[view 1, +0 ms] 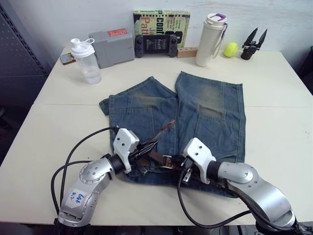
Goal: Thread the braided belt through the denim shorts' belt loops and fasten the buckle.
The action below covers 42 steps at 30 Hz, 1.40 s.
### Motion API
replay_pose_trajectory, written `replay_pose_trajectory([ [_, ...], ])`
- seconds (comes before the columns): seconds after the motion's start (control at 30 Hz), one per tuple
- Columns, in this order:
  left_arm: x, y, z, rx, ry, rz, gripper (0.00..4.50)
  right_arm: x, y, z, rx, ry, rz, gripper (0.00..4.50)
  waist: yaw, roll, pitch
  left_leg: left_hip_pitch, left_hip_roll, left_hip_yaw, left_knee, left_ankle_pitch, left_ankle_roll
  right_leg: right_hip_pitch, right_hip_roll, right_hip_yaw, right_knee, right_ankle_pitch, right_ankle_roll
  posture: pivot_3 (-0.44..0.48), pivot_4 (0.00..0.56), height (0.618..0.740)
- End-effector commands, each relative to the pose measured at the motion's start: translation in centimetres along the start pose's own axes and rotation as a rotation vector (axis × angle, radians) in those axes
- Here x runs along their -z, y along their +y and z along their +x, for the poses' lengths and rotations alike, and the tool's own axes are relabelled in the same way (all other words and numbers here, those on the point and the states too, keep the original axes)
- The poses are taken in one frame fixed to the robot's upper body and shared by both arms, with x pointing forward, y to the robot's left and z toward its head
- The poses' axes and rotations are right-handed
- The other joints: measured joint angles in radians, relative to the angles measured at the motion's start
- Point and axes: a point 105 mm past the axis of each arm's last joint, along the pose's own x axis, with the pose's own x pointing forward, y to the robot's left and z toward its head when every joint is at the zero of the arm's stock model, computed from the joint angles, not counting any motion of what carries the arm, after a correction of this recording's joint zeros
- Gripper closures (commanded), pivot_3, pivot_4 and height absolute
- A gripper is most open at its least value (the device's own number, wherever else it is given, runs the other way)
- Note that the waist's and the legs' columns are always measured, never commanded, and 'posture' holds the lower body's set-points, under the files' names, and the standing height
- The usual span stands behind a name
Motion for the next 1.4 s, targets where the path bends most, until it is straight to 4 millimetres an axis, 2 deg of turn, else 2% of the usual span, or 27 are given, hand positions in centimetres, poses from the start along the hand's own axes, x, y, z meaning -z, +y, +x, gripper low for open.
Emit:
replay_pose_trajectory([
  [0.03, -0.9, -0.2, 0.1, 0.006, -0.029, 0.037, 4.5, -1.0, 1.1, 0.2, -0.058, -0.033, -0.012, 4.38, 0.0, 0.0, 0.0, 0.0, 0.0, 0.0, 0.0, 0.0, 0.0, 0.0, 0.0, 0.0, 0.0, 0.0, 0.0, 0.0, 0.15, 0.731],
  [0.5, -0.6, 0.0, 0.2, 0.0, -0.019, 0.04, 4.5, -3.2, 0.4, 1.9, -0.029, -0.104, -0.01, 4.38, 0.0, 0.0, 0.0, 0.0, 0.0, 0.0, 0.0, 0.0, 0.0, 0.0, 0.0, 0.0, 0.0, 0.0, 0.0, 0.0, 0.15, 0.731],
  [0.63, -0.5, -0.2, 0.2, 0.005, -0.017, 0.039, 4.5, -4.1, -0.2, 1.5, -0.002, -0.14, 0.003, 4.38, -0.001, 0.0, 0.0, 0.0, 0.0, 0.0, 0.0, 0.0, 0.0, 0.0, 0.0, 0.0, 0.0, 0.0, 0.0, 0.0, 0.15, 0.731],
  [0.77, -0.5, -0.3, 0.2, 0.008, -0.018, 0.041, 4.5, -4.4, -0.5, 0.3, 0.005, -0.164, 0.008, 4.38, 0.001, 0.0, 0.0, -0.001, 0.0, 0.0, 0.0, 0.0, 0.0, -0.001, 0.0, 0.0, 0.0, 0.0, 0.0, 0.0, 0.15, 0.731],
  [0.87, -0.5, -0.3, 0.2, 0.011, -0.017, 0.044, 4.5, -4.1, -0.2, -1.1, -0.028, -0.162, 0.013, 4.38, 0.003, 0.0, 0.0, -0.001, 0.0, -0.001, 0.0, 0.0, 0.0, 0.0, 0.0, 0.0, 0.0, 0.0, 0.0, 0.0, 0.15, 0.731],
  [0.97, -0.5, -0.4, 0.1, 0.014, -0.016, 0.045, 4.5, -3.6, 0.4, -1.7, -0.066, -0.154, 0.03, 4.38, 0.001, 0.0, 0.0, -0.001, 0.0, 0.0, -0.001, 0.0, 0.0, 0.0, 0.0, 0.0, -0.001, 0.0, 0.0, 0.0, 0.15, 0.731],
  [1.4, -0.5, -0.4, 0.0, 0.015, -0.013, 0.055, 4.5, -0.5, 0.6, 0.2, -0.056, -0.037, 0.035, 4.38, 0.001, 0.0, 0.0, -0.001, 0.0, 0.0, -0.001, 0.0, 0.0, -0.001, 0.0, 0.0, -0.001, 0.0, 0.0, 0.0, 0.15, 0.731],
])
